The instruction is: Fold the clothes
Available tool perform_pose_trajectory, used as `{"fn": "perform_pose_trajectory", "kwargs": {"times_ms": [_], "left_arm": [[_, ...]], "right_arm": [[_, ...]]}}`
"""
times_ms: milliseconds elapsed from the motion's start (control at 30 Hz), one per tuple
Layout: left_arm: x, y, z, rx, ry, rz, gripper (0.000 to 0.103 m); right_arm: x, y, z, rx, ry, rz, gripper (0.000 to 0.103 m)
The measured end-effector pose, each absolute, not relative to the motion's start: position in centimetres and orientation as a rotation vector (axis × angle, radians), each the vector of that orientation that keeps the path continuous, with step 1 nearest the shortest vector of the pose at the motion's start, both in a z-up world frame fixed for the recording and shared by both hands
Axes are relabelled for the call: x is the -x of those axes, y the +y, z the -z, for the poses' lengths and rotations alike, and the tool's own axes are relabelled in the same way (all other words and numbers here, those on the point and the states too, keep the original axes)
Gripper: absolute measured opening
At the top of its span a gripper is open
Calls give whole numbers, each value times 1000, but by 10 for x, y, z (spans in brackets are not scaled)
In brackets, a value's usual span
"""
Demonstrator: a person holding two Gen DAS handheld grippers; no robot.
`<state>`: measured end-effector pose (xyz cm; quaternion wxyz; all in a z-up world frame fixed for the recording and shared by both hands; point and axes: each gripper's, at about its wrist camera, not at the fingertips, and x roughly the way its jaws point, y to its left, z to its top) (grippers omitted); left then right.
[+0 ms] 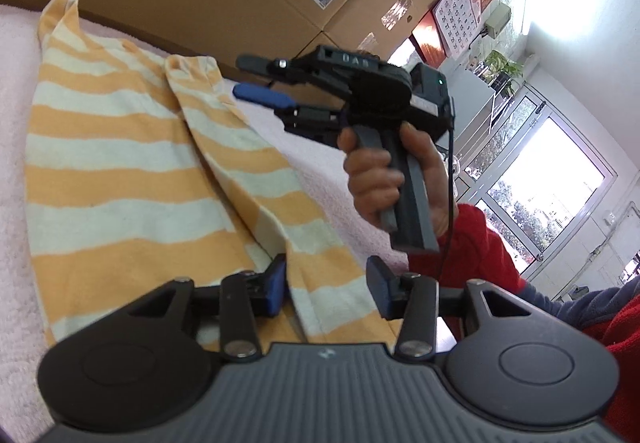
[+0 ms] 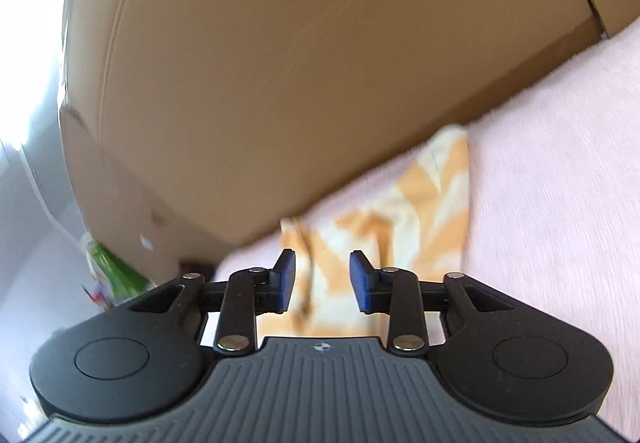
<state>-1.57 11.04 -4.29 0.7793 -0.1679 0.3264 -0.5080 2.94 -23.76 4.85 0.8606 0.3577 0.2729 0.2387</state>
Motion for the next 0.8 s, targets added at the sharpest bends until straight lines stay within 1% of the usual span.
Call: {"fn": "perform_pose_trajectory", "kwargs": {"times_ms": [100,167,200,233,267,300,333,367,400,433,467,567,667,800], "left_arm": [[16,110,42,359,708,1102,51],[16,111,41,382,718,1096,52],[15,111,41,394,722,1093,52],[16,113,40,401,725,1089,52],[18,115,40,403,725,1086,54],[21,117,39,404,725,1083,54],[23,119,39,406,724,1079,54],[25,121,38,408,724,1076,57],[27,123,38,409,724,1073,59],[29,125,37,416,729,1077,61],[31,127,36,427,740,1090,62],[37,134,36,463,776,1130,64],[45,137,39,467,784,1158,64],[51,133,35,433,793,1176,63]], "right_arm": [[-7,-222,-33,-715,644,-547,34],[2,-220,-29,-661,612,-433,25],[4,-224,-31,-665,593,-381,25],[7,-228,-33,-670,574,-343,34],[14,-231,-36,-684,549,-386,39],[20,-235,-39,-697,524,-429,42],[26,-238,-43,-710,498,-472,42],[33,-241,-45,-720,477,-510,45],[43,-241,-45,-714,487,-517,51],[53,-241,-45,-704,498,-519,52],[62,-243,-44,-671,518,-488,52],[87,-244,-40,-643,534,-452,46],[104,-245,-41,-675,542,-544,45],[128,-212,-49,-499,622,-598,45]]}}
